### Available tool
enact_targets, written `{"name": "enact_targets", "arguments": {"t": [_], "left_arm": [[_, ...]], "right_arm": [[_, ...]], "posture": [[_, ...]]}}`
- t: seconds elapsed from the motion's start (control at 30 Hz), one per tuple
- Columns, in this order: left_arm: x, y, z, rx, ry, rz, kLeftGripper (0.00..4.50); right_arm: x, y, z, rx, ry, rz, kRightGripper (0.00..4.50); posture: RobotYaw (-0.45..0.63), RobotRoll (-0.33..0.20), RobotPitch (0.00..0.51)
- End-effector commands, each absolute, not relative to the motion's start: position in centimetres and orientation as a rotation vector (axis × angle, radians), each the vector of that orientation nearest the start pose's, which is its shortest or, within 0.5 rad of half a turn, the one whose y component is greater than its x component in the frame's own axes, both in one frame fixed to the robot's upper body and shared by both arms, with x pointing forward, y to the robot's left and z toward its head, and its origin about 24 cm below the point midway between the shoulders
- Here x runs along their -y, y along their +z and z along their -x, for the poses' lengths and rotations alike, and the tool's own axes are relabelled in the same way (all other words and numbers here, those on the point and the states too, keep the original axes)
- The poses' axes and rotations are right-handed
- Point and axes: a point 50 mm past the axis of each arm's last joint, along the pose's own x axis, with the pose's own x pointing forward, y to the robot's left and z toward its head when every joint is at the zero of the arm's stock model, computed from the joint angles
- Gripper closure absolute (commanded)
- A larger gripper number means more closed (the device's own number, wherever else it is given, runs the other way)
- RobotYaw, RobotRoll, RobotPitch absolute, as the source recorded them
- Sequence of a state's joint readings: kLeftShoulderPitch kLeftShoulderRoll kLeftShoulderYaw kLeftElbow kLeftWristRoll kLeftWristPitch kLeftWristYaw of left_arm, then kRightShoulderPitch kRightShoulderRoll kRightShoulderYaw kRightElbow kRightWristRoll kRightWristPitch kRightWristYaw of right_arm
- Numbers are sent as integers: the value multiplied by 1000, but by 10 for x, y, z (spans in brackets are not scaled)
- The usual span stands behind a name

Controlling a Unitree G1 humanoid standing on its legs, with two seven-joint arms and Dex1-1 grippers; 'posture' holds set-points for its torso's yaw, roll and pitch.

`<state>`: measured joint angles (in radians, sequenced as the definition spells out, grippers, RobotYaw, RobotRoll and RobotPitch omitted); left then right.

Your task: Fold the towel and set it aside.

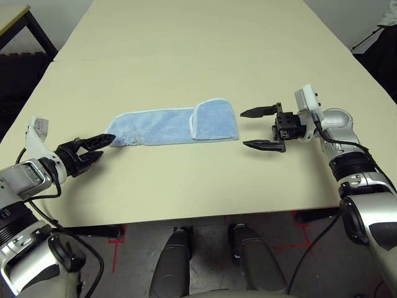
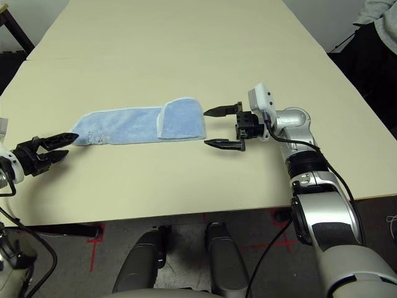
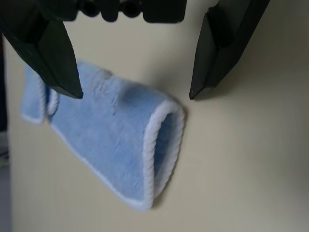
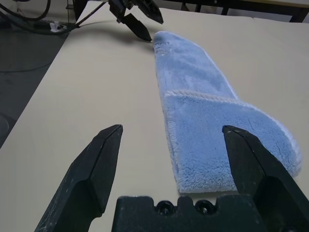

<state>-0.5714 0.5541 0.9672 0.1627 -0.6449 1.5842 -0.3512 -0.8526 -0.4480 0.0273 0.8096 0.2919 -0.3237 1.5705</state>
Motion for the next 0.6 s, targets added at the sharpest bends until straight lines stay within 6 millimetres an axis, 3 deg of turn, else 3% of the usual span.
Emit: {"name": "enact_targets", "arguments": {"t": [0.03,0.6], "left_arm": [[-328,148,-258,-442,-134,914,0],[-325,135,-263,-559,-88,938,0]], "right_arm": [[177,160,-343,196,1466,420,18],[180,155,-343,188,1458,421,18]], "posture": [[40,0,176],[36,0,178]]}}
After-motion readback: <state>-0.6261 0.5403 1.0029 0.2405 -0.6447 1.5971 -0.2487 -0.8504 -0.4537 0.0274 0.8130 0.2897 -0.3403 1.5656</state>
